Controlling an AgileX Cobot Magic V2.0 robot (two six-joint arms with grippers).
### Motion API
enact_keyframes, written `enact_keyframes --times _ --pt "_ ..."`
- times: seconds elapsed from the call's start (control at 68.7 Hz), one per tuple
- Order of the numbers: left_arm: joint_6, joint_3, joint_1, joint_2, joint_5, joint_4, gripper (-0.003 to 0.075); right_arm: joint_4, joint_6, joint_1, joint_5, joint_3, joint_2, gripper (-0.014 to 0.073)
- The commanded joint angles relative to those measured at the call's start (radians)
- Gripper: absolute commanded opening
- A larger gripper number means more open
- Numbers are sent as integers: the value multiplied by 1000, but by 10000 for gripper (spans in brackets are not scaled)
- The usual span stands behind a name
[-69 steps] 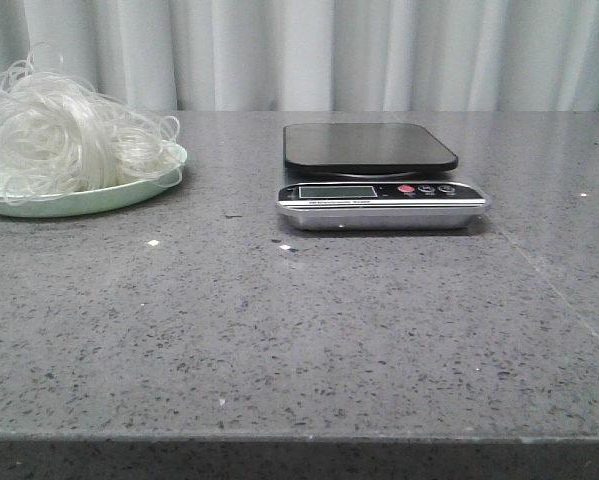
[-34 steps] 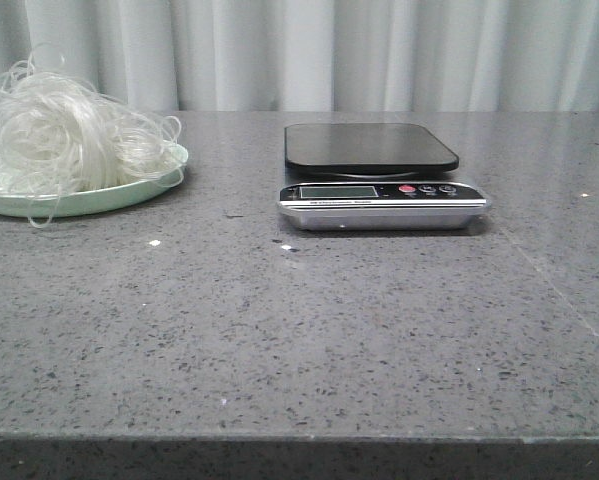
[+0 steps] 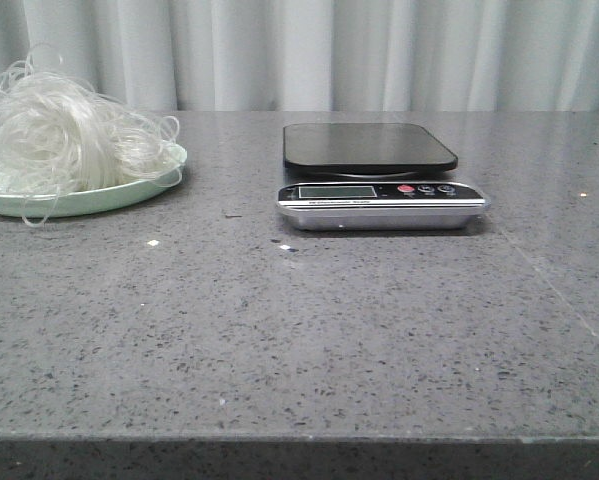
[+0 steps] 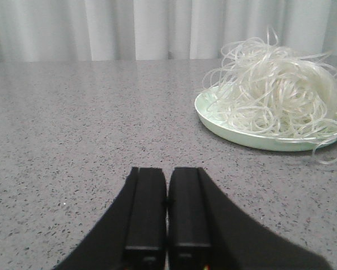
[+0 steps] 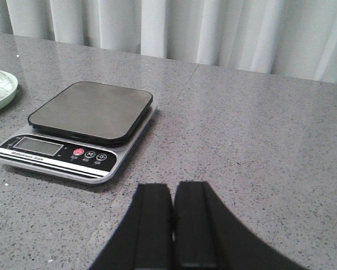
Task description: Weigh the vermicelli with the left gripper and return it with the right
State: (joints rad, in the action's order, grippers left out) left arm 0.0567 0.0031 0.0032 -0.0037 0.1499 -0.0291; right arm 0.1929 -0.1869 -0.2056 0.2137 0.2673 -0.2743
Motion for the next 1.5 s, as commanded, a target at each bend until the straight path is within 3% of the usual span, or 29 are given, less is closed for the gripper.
enact_keyframes --times 0.0,0.844,1.281,1.485 --pt "-6 7 -1 -20 -72 -11 136 3 -8 5 -86 28 -6 151" --pt "-6 7 -1 -20 -72 -11 136 -22 -8 7 -93 16 -5 151" --pt "-6 7 -1 -20 -72 -11 136 -39 50 209 -141 -130 181 151" --pt "-6 7 -1 -20 -72 -11 136 -37 67 223 -214 -284 296 151"
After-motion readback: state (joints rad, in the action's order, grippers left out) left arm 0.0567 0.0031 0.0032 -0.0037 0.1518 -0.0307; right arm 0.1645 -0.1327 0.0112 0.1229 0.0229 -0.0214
